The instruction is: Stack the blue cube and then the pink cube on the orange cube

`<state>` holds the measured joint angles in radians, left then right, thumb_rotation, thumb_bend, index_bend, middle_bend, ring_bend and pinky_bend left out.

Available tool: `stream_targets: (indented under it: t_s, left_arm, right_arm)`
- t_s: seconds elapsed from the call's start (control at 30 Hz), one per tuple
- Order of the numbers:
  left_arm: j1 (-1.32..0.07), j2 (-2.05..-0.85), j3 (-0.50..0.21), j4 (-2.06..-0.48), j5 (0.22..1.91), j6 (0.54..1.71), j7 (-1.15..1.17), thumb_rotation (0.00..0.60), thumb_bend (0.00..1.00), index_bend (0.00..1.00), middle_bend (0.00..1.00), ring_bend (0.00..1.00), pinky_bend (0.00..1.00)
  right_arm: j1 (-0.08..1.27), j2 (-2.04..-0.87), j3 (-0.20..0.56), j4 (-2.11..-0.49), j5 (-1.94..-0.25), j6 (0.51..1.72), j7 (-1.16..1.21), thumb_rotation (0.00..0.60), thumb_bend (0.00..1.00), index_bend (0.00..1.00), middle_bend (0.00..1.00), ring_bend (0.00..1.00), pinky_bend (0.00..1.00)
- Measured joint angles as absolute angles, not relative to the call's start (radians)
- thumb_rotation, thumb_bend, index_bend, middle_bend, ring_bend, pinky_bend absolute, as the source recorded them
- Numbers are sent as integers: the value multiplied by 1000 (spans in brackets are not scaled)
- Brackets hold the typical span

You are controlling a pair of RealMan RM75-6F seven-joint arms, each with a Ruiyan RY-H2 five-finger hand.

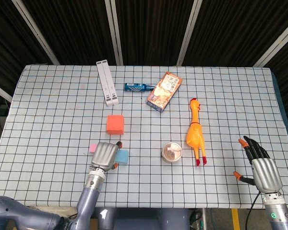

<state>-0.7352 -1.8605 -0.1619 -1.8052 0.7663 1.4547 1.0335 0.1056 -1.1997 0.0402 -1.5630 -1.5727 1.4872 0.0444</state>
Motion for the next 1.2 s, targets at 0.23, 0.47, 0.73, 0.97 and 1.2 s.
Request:
stream_targets:
  t_s: [0.23, 0.47, 0.73, 0.97, 1.2]
  left_arm:
    - [-733, -1883, -169, -1784, 775, 1469, 1038, 600, 158, 369, 1000, 802, 804]
    - [-734, -1894, -179, -1763, 767, 1461, 1044, 600, 170, 380, 1000, 802, 804]
    - [-740, -1910, -190, -1739, 758, 1445, 1048, 600, 187, 384, 1000, 802, 804]
    - [-743, -1921, -194, -1727, 756, 1435, 1048, 600, 189, 390, 1000, 803, 804]
    - [-745, -1926, -192, -1725, 762, 1430, 1048, 600, 202, 410, 1000, 804, 805]
  right_arm:
    - [106, -1200, 40, -1562, -1572, 1486, 51, 600, 161, 102, 74, 103, 213]
    - [107, -1199, 40, -1561, -1569, 1483, 54, 600, 160, 102, 74, 103, 213]
    - [106, -1199, 41, -1560, -1568, 1483, 55, 600, 161, 102, 74, 103, 213]
    - [107, -1198, 41, -1559, -1568, 1483, 58, 600, 160, 102, 73, 103, 213]
    - [107, -1198, 41, -1559, -1570, 1485, 58, 600, 161, 102, 74, 103, 213]
